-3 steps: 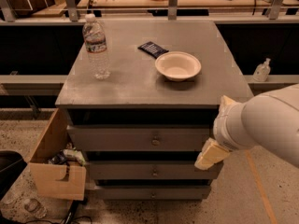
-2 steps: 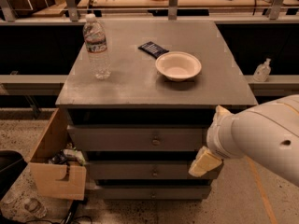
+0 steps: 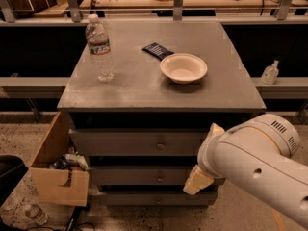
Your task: Open top drawer
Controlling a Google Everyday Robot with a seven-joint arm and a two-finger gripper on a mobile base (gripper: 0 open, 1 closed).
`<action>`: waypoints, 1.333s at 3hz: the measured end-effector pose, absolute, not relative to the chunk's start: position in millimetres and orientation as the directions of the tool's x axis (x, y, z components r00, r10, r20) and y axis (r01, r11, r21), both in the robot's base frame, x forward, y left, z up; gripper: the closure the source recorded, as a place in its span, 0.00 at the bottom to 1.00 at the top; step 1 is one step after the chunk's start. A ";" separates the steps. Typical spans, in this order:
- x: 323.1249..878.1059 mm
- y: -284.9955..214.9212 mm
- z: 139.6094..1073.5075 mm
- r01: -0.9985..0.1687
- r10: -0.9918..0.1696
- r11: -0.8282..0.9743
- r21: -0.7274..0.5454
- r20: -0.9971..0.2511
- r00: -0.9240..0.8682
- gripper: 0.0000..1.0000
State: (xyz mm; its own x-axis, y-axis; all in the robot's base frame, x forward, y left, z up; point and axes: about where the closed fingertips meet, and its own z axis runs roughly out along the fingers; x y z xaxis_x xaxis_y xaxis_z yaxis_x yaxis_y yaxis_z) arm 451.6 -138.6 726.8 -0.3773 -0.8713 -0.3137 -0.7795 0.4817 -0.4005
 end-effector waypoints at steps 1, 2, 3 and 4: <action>457.1 -140.9 724.1 -0.778 -0.882 0.466 -0.423 -0.295 -0.368 0.00; 474.0 -149.8 713.8 -0.770 -0.910 0.413 -0.486 -0.228 -0.345 0.00; 494.3 -161.5 707.5 -0.771 -0.950 0.309 -0.556 -0.141 -0.279 0.00; 513.1 -170.1 701.5 -0.771 -0.975 0.209 -0.602 -0.063 -0.215 0.00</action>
Offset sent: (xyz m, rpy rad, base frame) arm 0.0570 -0.0336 -0.0211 -0.3215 -0.1342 0.0918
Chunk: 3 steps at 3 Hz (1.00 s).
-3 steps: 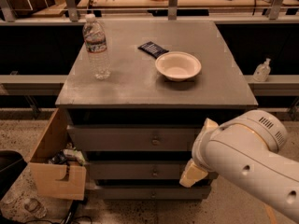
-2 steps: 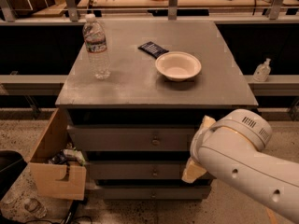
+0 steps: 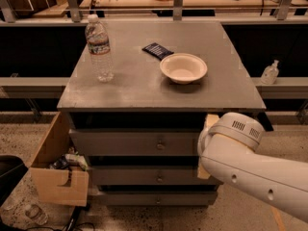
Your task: Open top drawer
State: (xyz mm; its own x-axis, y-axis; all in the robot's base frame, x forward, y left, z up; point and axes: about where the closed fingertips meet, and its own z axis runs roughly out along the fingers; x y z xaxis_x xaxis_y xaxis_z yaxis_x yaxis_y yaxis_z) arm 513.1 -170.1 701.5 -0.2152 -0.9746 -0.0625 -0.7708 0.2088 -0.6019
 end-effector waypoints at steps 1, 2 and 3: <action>517.8 -175.0 696.3 -0.773 -0.979 0.185 -0.607 -0.046 -0.198 0.00; 528.3 -186.6 683.7 -0.792 -0.985 0.158 -0.589 -0.037 -0.169 0.00; 540.7 -202.1 665.0 -0.816 -0.990 0.133 -0.563 -0.033 -0.138 0.00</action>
Offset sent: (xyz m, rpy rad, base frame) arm 0.0401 -0.0457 -0.0477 -0.0311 0.0808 0.1186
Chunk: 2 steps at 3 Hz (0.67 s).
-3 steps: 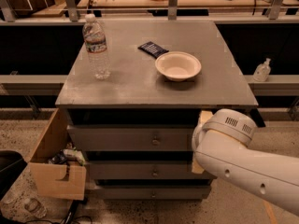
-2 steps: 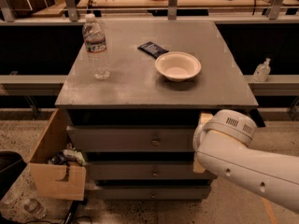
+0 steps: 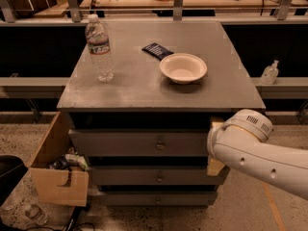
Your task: Open top drawer
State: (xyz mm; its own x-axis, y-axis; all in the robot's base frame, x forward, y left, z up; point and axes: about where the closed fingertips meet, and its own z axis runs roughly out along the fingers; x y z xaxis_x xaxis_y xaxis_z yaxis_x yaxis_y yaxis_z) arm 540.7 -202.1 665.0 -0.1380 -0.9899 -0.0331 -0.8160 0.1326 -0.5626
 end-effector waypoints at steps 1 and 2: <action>554.5 -212.9 647.6 -0.842 -0.994 0.106 -0.529 -0.022 -0.111 0.00; 555.7 -213.6 647.1 -0.844 -0.995 0.092 -0.528 -0.015 -0.098 0.15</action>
Offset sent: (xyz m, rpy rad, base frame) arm 0.0127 -0.0099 -0.0161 -0.0053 0.0380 0.0257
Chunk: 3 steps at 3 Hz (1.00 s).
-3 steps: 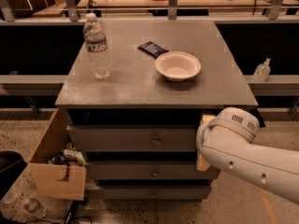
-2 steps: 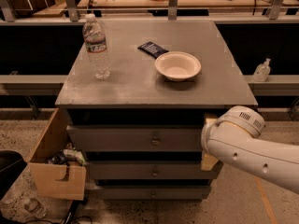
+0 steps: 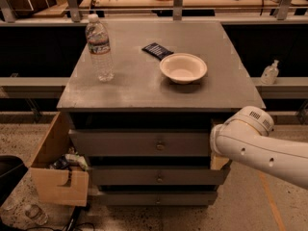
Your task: Open top drawer
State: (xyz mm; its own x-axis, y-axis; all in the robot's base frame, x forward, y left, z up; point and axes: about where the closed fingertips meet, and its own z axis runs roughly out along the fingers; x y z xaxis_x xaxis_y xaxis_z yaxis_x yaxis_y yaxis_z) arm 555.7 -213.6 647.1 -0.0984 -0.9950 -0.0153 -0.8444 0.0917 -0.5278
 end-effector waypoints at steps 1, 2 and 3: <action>555.7 -213.7 648.3 -0.843 -0.995 0.091 -0.530 -0.015 -0.098 0.39; 555.5 -213.9 649.5 -0.842 -0.995 0.091 -0.531 -0.014 -0.098 0.61; 555.4 -214.0 650.9 -0.841 -0.995 0.090 -0.533 -0.013 -0.098 0.85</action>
Offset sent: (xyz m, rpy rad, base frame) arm 0.0000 -0.0001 0.0010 -0.0006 -0.0016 -0.0001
